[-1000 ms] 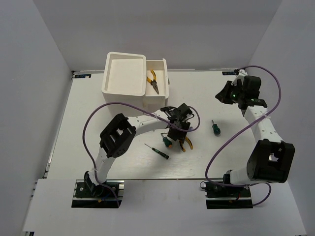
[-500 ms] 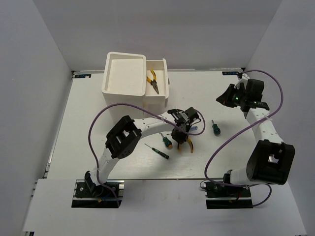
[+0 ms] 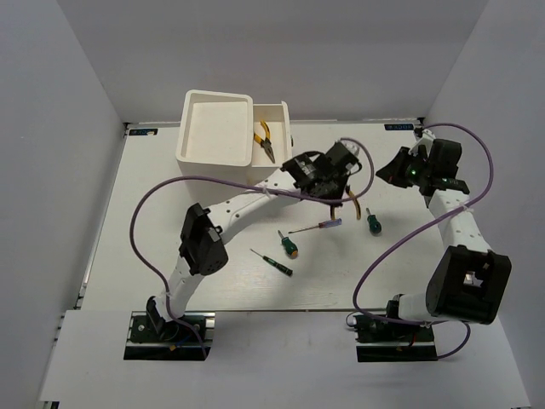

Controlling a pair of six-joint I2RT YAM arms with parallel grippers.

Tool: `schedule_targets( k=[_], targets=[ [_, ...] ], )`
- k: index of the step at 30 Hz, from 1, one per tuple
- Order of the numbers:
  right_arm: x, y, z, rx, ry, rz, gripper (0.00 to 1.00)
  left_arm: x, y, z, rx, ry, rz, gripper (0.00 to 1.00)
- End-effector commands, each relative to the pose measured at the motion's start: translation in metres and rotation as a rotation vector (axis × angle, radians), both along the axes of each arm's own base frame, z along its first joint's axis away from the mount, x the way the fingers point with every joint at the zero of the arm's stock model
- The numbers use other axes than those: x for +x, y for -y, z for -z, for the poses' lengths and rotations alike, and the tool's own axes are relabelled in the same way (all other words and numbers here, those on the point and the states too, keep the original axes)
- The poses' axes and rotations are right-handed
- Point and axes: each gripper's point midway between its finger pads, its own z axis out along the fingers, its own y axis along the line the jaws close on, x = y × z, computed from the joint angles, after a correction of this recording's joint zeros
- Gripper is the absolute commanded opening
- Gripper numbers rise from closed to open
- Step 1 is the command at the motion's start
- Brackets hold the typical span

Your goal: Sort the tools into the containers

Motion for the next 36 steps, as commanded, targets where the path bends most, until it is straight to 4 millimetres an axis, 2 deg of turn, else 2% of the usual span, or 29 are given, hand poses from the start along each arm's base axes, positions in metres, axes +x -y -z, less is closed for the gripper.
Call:
schedule_targets(
  k=[1, 3, 4, 5, 6, 9, 12, 16, 27, 29, 31, 33, 34, 35, 36],
  targets=[
    [-0.002, -0.001, -0.013, -0.004, 0.059, -0.02, 0.08, 0.033, -0.036, -0.129, -0.152, 0.234, -0.125, 0.0],
    [-0.004, -0.001, -0.012, -0.007, 0.058, -0.024, 0.08, 0.058, -0.065, -0.15, -0.137, 0.318, -0.23, 0.0],
    [-0.004, 0.0, -0.013, -0.013, 0.065, -0.027, 0.08, 0.064, -0.077, -0.154, -0.124, 0.335, -0.264, 0.0],
    [-0.006, -0.001, -0.01, -0.012, 0.058, -0.031, 0.08, 0.07, -0.093, -0.166, -0.13, 0.36, -0.303, 0.0],
    [-0.007, -0.002, -0.011, -0.012, 0.062, -0.036, 0.08, 0.086, -0.114, -0.173, -0.118, 0.401, -0.377, 0.0],
    [-0.011, -0.004, -0.008, -0.016, 0.055, -0.051, 0.08, 0.107, -0.15, -0.198, -0.085, 0.503, -0.464, 0.0],
    [-0.013, -0.005, -0.004, -0.012, 0.044, -0.059, 0.08, 0.123, -0.173, -0.214, -0.06, 0.565, -0.506, 0.0],
    [-0.016, -0.006, -0.002, -0.003, 0.036, -0.06, 0.08, 0.14, -0.181, -0.199, 0.017, 0.572, -0.504, 0.0],
    [-0.02, -0.005, 0.002, 0.005, 0.023, -0.051, 0.08, 0.166, -0.193, -0.16, 0.177, 0.563, -0.511, 0.0],
    [-0.021, -0.007, -0.001, 0.009, 0.031, -0.061, 0.08, 0.17, -0.198, -0.16, 0.19, 0.569, -0.521, 0.0],
    [-0.021, -0.009, -0.001, 0.012, 0.029, -0.077, 0.11, 0.174, -0.201, -0.15, 0.219, 0.557, -0.517, 0.03],
    [-0.022, -0.01, -0.001, 0.016, 0.031, -0.085, 0.15, 0.173, -0.2, -0.146, 0.222, 0.548, -0.508, 0.07],
    [-0.021, -0.012, -0.003, 0.019, 0.034, -0.092, 0.18, 0.173, -0.199, -0.142, 0.224, 0.539, -0.499, 0.19],
    [-0.022, -0.012, -0.002, 0.019, 0.033, -0.101, 0.28, 0.173, -0.199, -0.142, 0.224, 0.539, -0.498, 0.3],
    [-0.021, -0.015, -0.004, 0.03, 0.04, -0.121, 0.31, 0.173, -0.199, -0.142, 0.224, 0.539, -0.498, 0.4]
  ],
)
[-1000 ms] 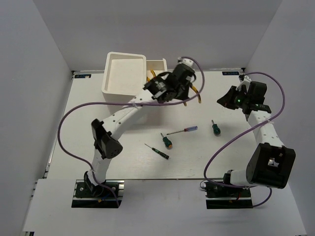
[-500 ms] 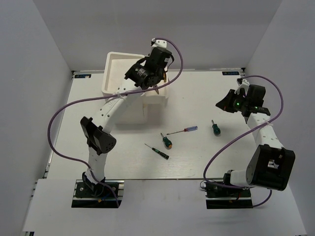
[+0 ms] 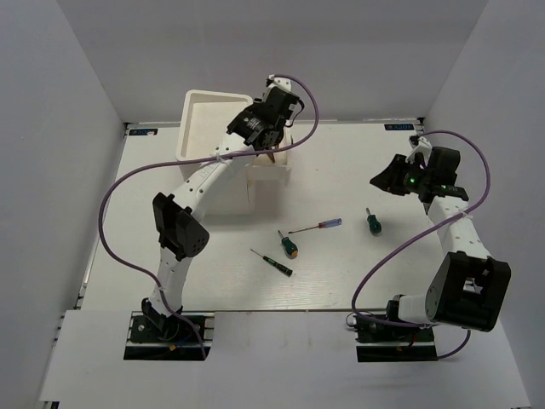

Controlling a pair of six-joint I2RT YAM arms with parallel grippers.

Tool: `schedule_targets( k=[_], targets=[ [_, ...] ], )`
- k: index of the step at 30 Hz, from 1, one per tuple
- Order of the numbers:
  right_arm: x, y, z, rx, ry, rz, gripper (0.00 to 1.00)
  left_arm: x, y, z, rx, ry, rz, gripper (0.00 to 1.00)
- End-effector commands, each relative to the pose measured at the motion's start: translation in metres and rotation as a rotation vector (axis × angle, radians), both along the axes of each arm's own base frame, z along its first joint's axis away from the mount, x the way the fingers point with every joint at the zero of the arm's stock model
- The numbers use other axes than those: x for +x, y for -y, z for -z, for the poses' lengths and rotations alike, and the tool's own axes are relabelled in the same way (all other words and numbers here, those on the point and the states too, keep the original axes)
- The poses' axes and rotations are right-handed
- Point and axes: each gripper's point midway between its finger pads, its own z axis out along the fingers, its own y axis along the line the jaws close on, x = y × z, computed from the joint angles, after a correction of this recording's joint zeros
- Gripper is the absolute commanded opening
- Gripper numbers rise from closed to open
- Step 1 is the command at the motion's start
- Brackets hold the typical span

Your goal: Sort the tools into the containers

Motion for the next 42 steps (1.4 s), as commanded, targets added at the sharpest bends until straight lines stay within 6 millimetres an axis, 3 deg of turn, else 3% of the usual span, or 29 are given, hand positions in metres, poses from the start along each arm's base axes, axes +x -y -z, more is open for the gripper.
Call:
schedule_targets(
  k=[1, 2, 5, 7, 8, 9, 10, 11, 13, 14, 15, 16, 17, 18, 19, 21, 22, 23, 24, 25, 26, 29, 31, 33, 35, 38, 42],
  targets=[
    [-0.001, -0.008, -0.014, 0.009, 0.049, -0.068, 0.33, 0.0, -0.005, -0.035, -0.045, 0.08, -0.008, 0.55],
    [0.001, -0.008, -0.017, 0.01, 0.057, -0.076, 0.38, 0.0, -0.004, -0.042, -0.065, 0.093, 0.001, 0.6],
    [0.002, -0.022, -0.026, 0.046, 0.092, -0.185, 0.4, -0.004, -0.001, -0.063, -0.109, 0.126, 0.032, 0.75],
    [0.001, -0.035, -0.025, 0.098, 0.097, -0.279, 0.33, -0.01, -0.001, -0.093, -0.17, 0.185, 0.049, 0.77],
    [0.008, -0.037, -0.028, 0.099, 0.12, -0.302, 0.25, -0.013, -0.005, -0.103, -0.181, 0.199, 0.05, 0.75],
    [0.01, -0.046, -0.039, 0.115, 0.159, -0.362, 0.0, -0.016, -0.009, -0.115, -0.203, 0.226, 0.036, 0.69],
    [0.02, -0.049, -0.035, 0.119, 0.161, -0.386, 0.0, -0.021, -0.015, -0.121, -0.203, 0.238, 0.024, 0.57],
    [0.021, -0.062, -0.036, 0.11, 0.183, -0.438, 0.0, -0.023, -0.027, -0.129, -0.216, 0.255, -0.01, 0.26],
    [0.041, -0.078, -0.042, 0.071, 0.251, -0.518, 0.0, -0.038, -0.071, -0.153, -0.222, 0.321, -0.133, 0.04],
    [0.046, -0.09, -0.044, 0.046, 0.272, -0.542, 0.0, -0.042, -0.095, -0.144, -0.182, 0.32, -0.216, 0.03],
    [0.061, -0.093, -0.068, 0.023, 0.337, -0.55, 0.0, -0.056, -0.131, -0.169, -0.235, 0.387, -0.298, 0.03],
    [0.071, -0.107, -0.051, 0.033, 0.297, -0.575, 0.0, -0.063, -0.151, -0.172, -0.243, 0.407, -0.345, 0.08],
    [0.073, -0.126, -0.05, 0.016, 0.293, -0.594, 0.0, -0.067, -0.168, -0.155, -0.217, 0.386, -0.39, 0.27],
    [0.092, -0.133, -0.065, -0.007, 0.337, -0.592, 0.0, -0.07, -0.195, -0.161, -0.24, 0.425, -0.452, 0.31],
    [0.098, -0.146, -0.054, -0.011, 0.315, -0.601, 0.0, -0.077, -0.211, -0.16, -0.239, 0.436, -0.481, 0.34],
    [0.122, -0.16, -0.063, -0.063, 0.349, -0.556, 0.0, -0.09, -0.239, -0.153, -0.245, 0.43, -0.543, 0.5],
    [0.126, -0.172, -0.056, -0.066, 0.334, -0.554, 0.0, -0.092, -0.259, -0.14, -0.24, 0.399, -0.604, 0.56],
    [0.141, -0.175, -0.067, -0.106, 0.365, -0.499, 0.0, -0.09, -0.263, -0.125, -0.241, 0.359, -0.607, 0.6],
    [0.143, -0.181, -0.054, -0.114, 0.339, -0.493, 0.0, -0.089, -0.27, -0.114, -0.246, 0.334, -0.625, 0.62],
    [0.149, -0.187, -0.052, -0.126, 0.346, -0.489, 0.0, -0.087, -0.285, -0.105, -0.261, 0.322, -0.672, 0.62],
    [0.159, -0.184, -0.054, -0.161, 0.354, -0.443, 0.0, -0.085, -0.287, -0.084, -0.268, 0.272, -0.673, 0.62],
    [0.166, -0.196, -0.045, -0.211, 0.353, -0.428, 0.0, -0.08, -0.312, -0.048, -0.309, 0.21, -0.727, 0.64],
    [0.169, -0.204, -0.039, -0.24, 0.36, -0.433, 0.0, -0.066, -0.316, -0.019, -0.346, 0.135, -0.719, 0.65],
    [0.171, -0.209, -0.026, -0.244, 0.338, -0.444, 0.0, -0.058, -0.333, 0.004, -0.387, 0.086, -0.756, 0.66],
    [0.17, -0.217, -0.028, -0.226, 0.334, -0.457, 0.0, -0.04, -0.339, 0.025, -0.447, 0.045, -0.746, 0.66],
    [0.166, -0.231, -0.025, -0.204, 0.329, -0.495, 0.0, -0.017, -0.339, 0.031, -0.526, 0.06, -0.675, 0.66],
    [0.149, -0.252, -0.027, -0.129, 0.331, -0.6, 0.0, 0.009, -0.32, 0.045, -0.591, 0.012, -0.549, 0.66]
  ],
)
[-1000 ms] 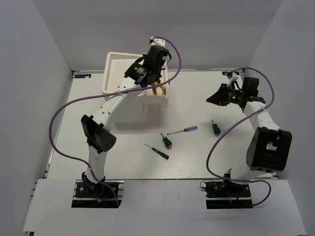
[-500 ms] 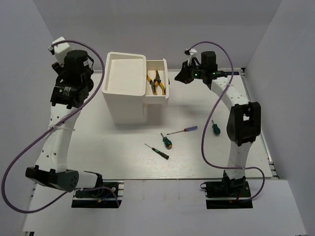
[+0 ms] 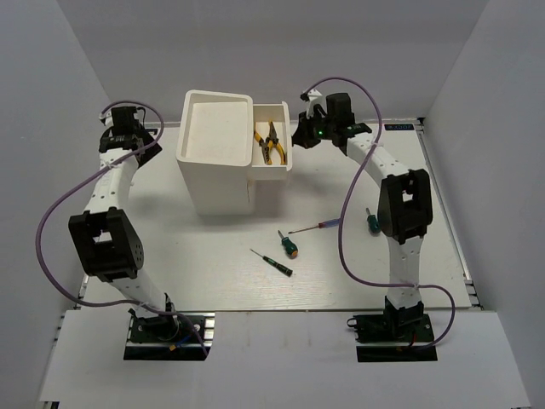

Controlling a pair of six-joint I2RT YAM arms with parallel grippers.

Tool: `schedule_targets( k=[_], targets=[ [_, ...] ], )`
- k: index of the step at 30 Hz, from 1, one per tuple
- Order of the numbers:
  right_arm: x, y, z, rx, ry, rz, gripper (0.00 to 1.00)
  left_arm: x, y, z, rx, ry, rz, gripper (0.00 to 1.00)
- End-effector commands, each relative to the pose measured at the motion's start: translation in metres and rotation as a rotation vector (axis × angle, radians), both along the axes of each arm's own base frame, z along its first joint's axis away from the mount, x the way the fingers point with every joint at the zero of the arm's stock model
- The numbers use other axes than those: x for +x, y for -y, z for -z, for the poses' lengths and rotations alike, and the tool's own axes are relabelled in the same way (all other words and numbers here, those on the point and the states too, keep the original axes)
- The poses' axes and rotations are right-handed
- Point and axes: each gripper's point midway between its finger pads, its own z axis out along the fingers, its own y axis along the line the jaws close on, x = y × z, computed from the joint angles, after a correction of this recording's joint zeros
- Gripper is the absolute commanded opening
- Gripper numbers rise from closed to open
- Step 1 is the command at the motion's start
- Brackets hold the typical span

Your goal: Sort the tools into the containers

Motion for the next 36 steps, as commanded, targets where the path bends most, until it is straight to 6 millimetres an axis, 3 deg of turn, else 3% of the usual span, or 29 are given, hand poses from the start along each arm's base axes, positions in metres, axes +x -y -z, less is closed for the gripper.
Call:
schedule_targets(
  k=[1, 4, 11, 17, 26, 31, 36],
  targets=[
    [-0.014, -0.027, -0.03, 0.086, 0.03, -0.132, 0.0, 0.036, 0.036, -0.033, -0.108, 0.162, 0.19, 0.66],
    [-0.027, -0.041, -0.041, 0.139, 0.012, -0.209, 0.0, 0.043, 0.051, -0.036, -0.153, 0.207, 0.298, 0.65],
    [-0.043, -0.069, -0.045, 0.168, -0.012, -0.308, 0.0, 0.039, 0.085, -0.007, -0.25, 0.17, 0.496, 0.65],
    [-0.052, -0.088, -0.055, 0.191, -0.019, -0.339, 0.0, 0.037, 0.105, -0.007, -0.274, 0.178, 0.591, 0.65],
    [-0.074, -0.114, -0.055, 0.216, -0.072, -0.389, 0.0, 0.029, 0.117, -0.002, -0.316, 0.154, 0.628, 0.64],
    [-0.1, -0.134, -0.053, 0.224, -0.117, -0.444, 0.0, 0.027, 0.119, -0.003, -0.322, 0.155, 0.634, 0.64],
    [-0.127, -0.141, -0.054, 0.219, -0.144, -0.492, 0.0, 0.028, 0.118, -0.007, -0.318, 0.164, 0.636, 0.64]
  ],
)
